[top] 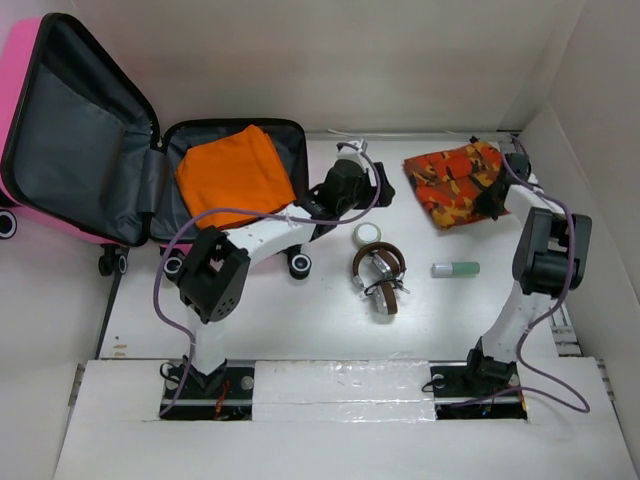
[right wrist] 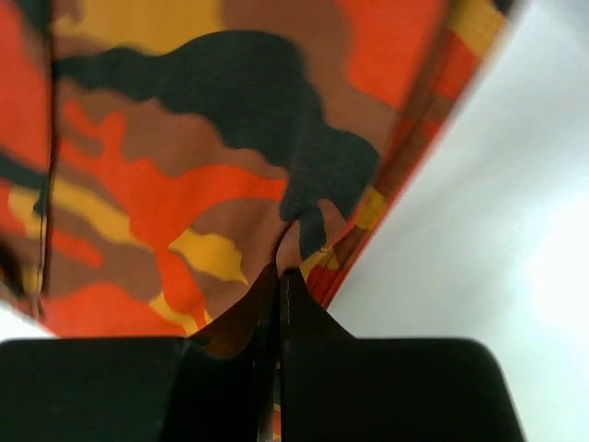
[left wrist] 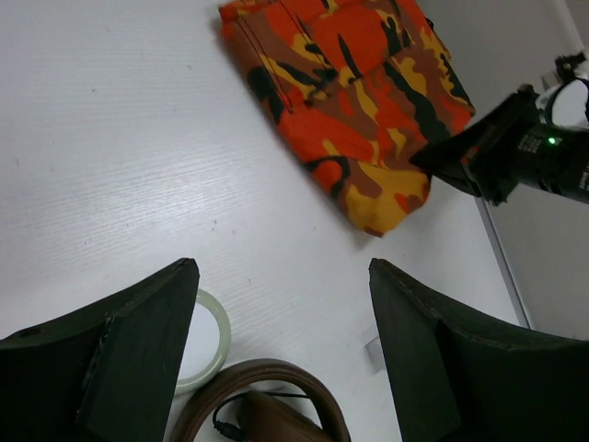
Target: Pack the luggage
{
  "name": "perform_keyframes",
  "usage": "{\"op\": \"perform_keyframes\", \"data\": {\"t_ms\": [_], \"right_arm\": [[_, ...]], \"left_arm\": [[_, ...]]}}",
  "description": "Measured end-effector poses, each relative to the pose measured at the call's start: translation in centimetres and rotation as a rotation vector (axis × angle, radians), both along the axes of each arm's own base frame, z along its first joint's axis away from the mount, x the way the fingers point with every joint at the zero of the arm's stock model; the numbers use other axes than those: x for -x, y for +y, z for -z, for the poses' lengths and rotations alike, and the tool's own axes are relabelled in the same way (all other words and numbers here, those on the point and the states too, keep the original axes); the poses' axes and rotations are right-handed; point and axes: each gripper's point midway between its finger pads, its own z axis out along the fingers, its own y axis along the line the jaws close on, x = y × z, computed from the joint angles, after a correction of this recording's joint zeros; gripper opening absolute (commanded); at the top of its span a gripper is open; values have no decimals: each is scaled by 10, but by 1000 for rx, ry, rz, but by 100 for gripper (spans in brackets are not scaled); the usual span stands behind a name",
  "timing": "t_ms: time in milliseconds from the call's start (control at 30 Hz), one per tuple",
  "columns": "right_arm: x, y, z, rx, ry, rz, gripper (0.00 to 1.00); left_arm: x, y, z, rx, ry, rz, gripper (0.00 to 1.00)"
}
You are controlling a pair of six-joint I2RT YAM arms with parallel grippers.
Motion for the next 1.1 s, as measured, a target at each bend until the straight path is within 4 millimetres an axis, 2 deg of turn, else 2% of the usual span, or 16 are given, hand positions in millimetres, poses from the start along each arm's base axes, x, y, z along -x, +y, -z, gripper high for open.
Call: {"op": "perform_keyframes", "data": {"t_ms": [100,200,333,433,467,567,600,700,733,867,967,1100], "right_arm": [[-33,28,-7,-13,-20,-100,0],[-56,62,-14,-14,-47,-200,0],[-59,106,-17,-21,-65,-298,0],[-42,127,-10,-38,-68,-338,5],[-33,131,-8,-45,-64,-343,16],[-7,137,-3,-65,-44,-351,40],[0,139,-2,-68,-42,-353,57],[18,145,-5,-69,-50,-364,83],[23,148,-8,-69,-55,-370,86],[33,152,-37,-56,-122,-392,89],[35,154,-80,-36,-236,-401,87],[45,161,-126,-5,-366,-410,85]], "left_arm": [[-14,2,2,21,22,-4,71],[-31,5,10,42,58,-14,71],[-58,10,29,58,125,-29,71],[-86,6,43,59,157,-37,71],[-94,2,48,58,166,-34,71],[-109,-11,63,48,196,-16,71],[-112,-16,67,48,201,-8,71],[-116,-25,85,28,231,2,71],[-116,-25,89,20,240,2,70],[-110,-28,108,-21,277,7,70],[-110,-31,116,-40,286,9,68],[-118,-43,127,-48,271,11,65]]}}
